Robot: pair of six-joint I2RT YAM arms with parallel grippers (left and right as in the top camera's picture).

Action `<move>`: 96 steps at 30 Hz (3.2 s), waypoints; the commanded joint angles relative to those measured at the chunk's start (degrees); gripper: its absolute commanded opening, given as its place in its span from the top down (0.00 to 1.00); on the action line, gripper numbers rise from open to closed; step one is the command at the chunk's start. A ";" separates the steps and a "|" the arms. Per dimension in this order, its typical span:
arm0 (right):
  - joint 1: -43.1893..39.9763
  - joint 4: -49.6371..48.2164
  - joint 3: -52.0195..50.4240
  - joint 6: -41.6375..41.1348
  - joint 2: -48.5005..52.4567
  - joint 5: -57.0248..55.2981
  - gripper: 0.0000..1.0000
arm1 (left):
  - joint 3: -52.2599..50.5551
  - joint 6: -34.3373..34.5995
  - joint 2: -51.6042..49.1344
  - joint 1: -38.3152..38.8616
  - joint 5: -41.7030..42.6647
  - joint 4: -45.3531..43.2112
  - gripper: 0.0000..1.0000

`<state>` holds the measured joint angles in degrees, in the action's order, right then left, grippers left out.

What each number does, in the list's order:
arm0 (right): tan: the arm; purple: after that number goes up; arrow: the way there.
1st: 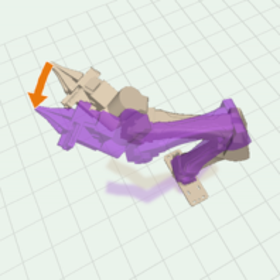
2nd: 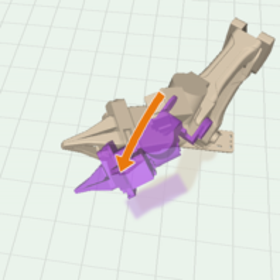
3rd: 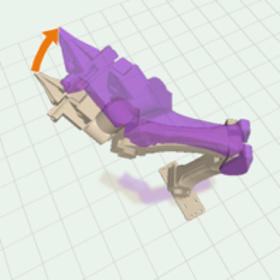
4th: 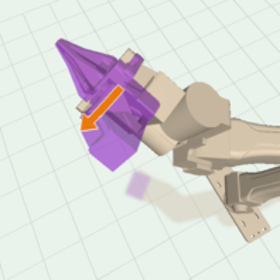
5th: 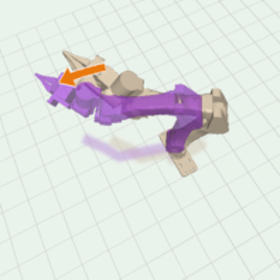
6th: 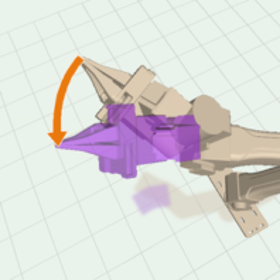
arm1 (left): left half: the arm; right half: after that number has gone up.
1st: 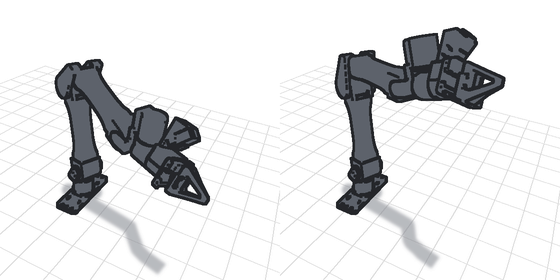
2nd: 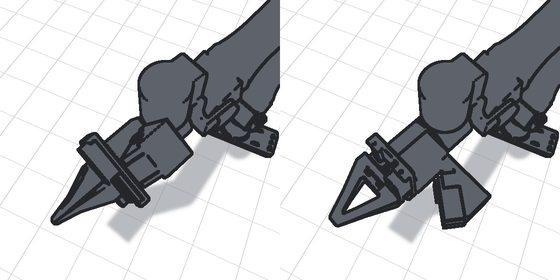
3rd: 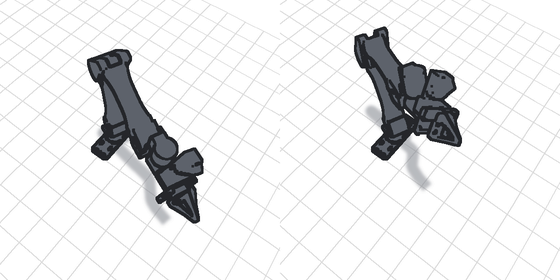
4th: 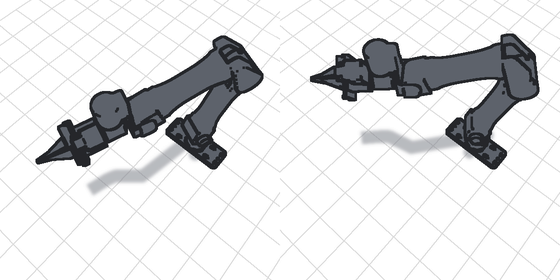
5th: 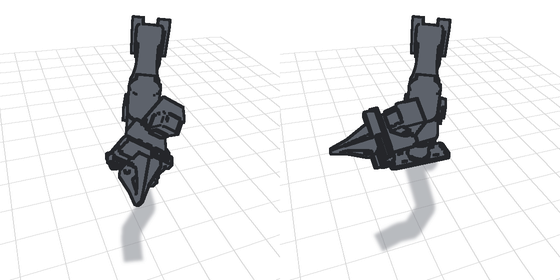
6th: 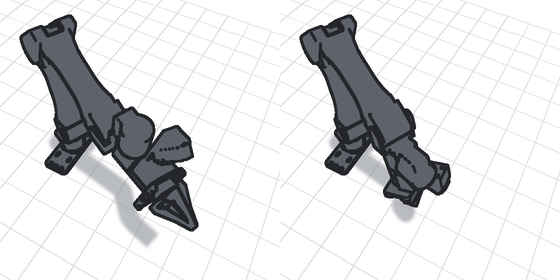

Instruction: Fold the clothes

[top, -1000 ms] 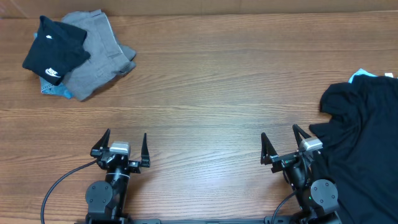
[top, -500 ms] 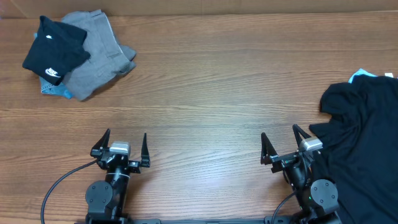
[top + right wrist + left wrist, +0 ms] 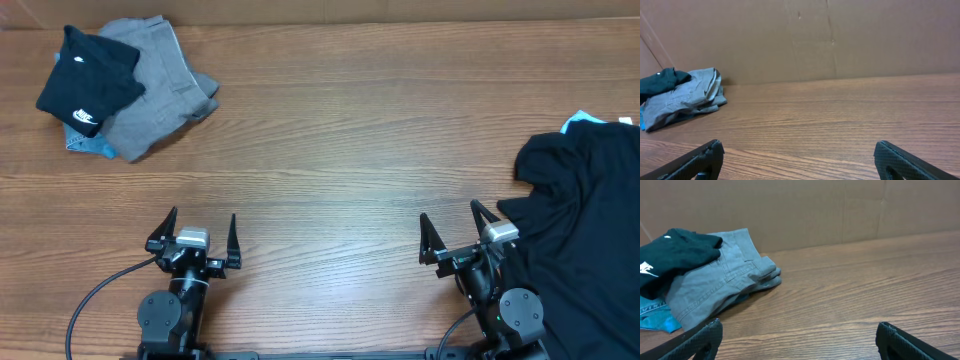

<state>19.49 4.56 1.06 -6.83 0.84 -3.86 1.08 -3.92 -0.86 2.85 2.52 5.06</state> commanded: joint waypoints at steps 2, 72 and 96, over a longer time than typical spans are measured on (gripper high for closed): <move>-0.13 -0.28 -0.61 0.22 -0.68 -0.48 0.00 | -0.52 0.96 0.61 -0.37 0.31 -0.66 0.00; -36.54 54.01 86.33 -16.79 119.19 0.09 0.33 | 83.56 14.16 -64.65 -0.22 6.27 64.22 0.00; -41.72 65.46 104.19 -17.18 103.12 -3.69 0.96 | 83.56 14.16 -64.65 -0.22 6.27 65.70 0.00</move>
<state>-22.41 70.06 104.12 -23.81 104.73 -7.70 83.31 11.42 -65.69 2.87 8.19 70.59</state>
